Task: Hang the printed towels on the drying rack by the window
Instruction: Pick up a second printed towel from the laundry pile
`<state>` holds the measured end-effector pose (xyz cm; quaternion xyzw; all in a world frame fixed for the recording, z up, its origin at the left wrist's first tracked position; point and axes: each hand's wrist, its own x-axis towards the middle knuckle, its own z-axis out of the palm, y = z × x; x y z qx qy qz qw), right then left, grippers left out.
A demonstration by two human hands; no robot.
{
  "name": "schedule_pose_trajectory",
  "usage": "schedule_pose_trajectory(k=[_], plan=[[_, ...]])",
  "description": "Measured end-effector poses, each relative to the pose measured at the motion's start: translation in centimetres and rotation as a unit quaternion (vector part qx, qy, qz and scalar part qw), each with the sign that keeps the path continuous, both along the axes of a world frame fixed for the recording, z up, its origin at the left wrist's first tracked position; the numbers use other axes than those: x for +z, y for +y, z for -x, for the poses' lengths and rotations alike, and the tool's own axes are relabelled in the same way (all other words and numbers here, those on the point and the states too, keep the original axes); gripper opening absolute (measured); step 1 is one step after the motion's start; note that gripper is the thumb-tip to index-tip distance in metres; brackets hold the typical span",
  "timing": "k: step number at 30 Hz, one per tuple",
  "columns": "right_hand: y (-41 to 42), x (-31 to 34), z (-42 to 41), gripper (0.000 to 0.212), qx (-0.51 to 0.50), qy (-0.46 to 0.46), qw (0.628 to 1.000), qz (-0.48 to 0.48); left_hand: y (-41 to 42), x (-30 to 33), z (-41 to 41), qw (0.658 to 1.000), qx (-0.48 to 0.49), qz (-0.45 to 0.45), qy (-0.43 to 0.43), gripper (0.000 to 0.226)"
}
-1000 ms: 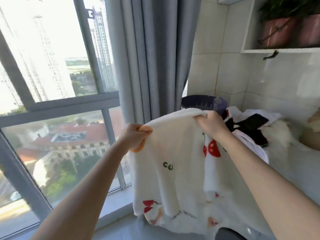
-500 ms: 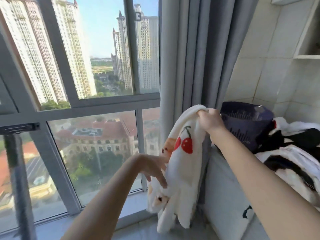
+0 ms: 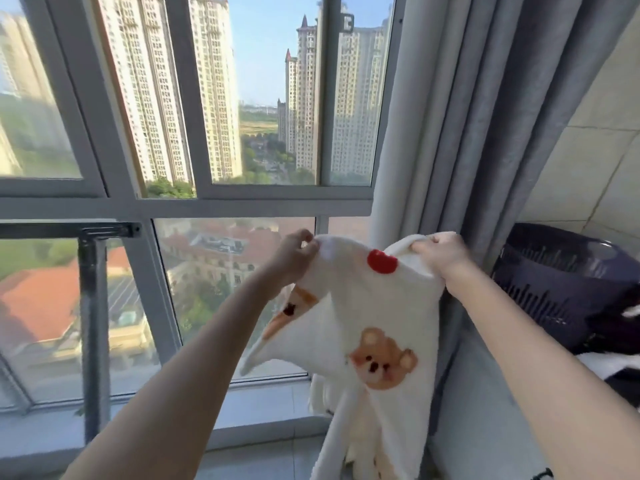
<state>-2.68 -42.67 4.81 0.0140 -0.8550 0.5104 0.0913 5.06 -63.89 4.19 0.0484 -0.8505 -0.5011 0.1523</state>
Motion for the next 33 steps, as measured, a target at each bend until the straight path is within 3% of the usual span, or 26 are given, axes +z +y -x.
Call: schedule_pose_trajectory(k=[1,4,7,9,13,18,22,25,30,33], plan=[[-0.4,0.1,0.3,0.004,0.026,-0.014,1.0,0.01,-0.3,0.8,0.1,1.0,0.011,-0.005,0.013,0.014],[-2.0,0.6,0.1,0.044,0.147,-0.074,0.985,0.044,-0.8,3.0,0.2,0.997,0.004,-0.073,0.032,0.017],[-3.9,1.8,-1.0,0.072,0.319,-0.057,0.946,-0.012,-0.5,4.4,0.3,0.996,-0.022,-0.08,0.019,0.013],[-5.5,2.2,-2.0,0.075,0.402,-0.026,0.914,-0.037,0.1,4.9,0.3,0.998,-0.026,-0.057,0.012,0.012],[-7.9,1.2,-2.9,0.032,0.364,0.081,0.919,-0.132,0.7,4.5,-0.3,0.999,-0.028,0.027,-0.016,0.014],[-9.5,0.9,-3.2,0.022,0.306,0.114,0.942,-0.085,-1.3,3.5,-2.7,0.998,-0.033,-0.049,0.001,0.031],[-11.2,2.2,-3.4,0.029,0.241,0.136,0.961,-0.009,-2.5,0.8,-4.0,0.994,-0.023,0.038,-0.1,0.043],[-11.2,3.0,-3.0,0.03,0.237,0.138,0.962,0.002,-3.9,-0.4,-4.9,0.983,0.041,0.079,-0.161,0.032],[-9.5,2.4,-2.6,0.027,0.282,0.078,0.956,-0.019,-6.4,2.0,-6.6,0.997,0.072,-0.003,-0.021,0.007],[-10.0,1.8,-4.4,0.028,0.424,0.047,0.904,-0.046,-6.0,4.4,-6.5,0.997,0.058,0.006,0.043,0.011]])
